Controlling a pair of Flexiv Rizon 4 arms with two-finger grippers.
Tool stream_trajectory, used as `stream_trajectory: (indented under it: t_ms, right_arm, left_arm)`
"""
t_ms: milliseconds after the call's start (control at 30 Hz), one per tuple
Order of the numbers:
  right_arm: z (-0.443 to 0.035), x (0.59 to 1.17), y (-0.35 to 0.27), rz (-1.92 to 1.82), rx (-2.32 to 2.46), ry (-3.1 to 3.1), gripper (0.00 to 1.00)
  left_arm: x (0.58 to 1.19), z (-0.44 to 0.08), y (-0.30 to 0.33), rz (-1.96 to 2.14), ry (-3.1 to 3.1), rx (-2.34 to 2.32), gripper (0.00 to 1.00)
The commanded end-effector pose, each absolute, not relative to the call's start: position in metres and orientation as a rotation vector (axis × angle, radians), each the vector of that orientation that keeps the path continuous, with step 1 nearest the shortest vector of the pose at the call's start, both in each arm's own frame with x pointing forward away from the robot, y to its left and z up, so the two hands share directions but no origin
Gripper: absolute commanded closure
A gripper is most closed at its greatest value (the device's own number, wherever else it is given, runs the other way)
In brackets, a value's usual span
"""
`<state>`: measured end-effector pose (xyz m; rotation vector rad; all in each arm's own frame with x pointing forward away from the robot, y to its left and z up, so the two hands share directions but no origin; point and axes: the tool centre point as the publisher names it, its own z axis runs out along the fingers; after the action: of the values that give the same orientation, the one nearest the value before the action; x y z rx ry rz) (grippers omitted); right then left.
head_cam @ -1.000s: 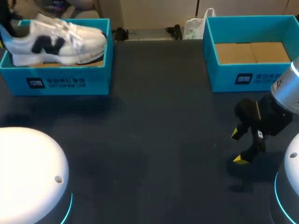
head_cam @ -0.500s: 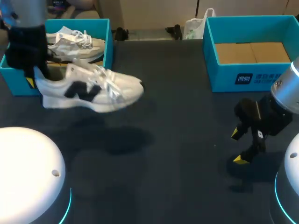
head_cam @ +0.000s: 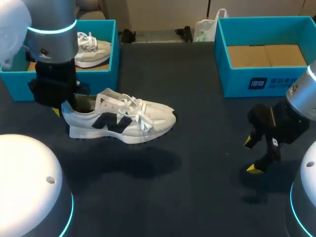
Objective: Take the shoe out of the shoebox, open the shoe tongue, remove and reinsert the insole, then place the shoe into the shoebox
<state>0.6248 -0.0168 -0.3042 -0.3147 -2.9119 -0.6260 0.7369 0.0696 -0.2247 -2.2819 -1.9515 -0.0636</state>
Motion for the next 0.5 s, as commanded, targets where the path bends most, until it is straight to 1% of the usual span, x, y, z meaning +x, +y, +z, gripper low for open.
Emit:
stream_trajectory:
  t_ms: [33, 100, 267, 500]
  right_arm:
    - [-0.304, 0.623, -0.017, -0.626, -0.316, -2.915, 0.0]
    - [-0.304, 0.623, -0.017, -0.626, -0.316, -2.915, 0.0]
    - [-0.304, 0.623, -0.017, -0.626, -0.316, -2.915, 0.0]
    - [-0.304, 0.623, -0.017, -0.626, -0.316, -2.915, 0.0]
  left_arm:
    - [0.734, -0.224, 0.073, -0.076, -1.96, -2.297, 1.0]
    - [0.734, -0.224, 0.073, -0.076, -1.96, -2.297, 1.0]
    - [0.718, -0.251, 0.04, -0.172, -1.898, -2.344, 1.0]
    - [0.711, -0.277, -0.001, -0.259, -1.881, -2.348, 1.0]
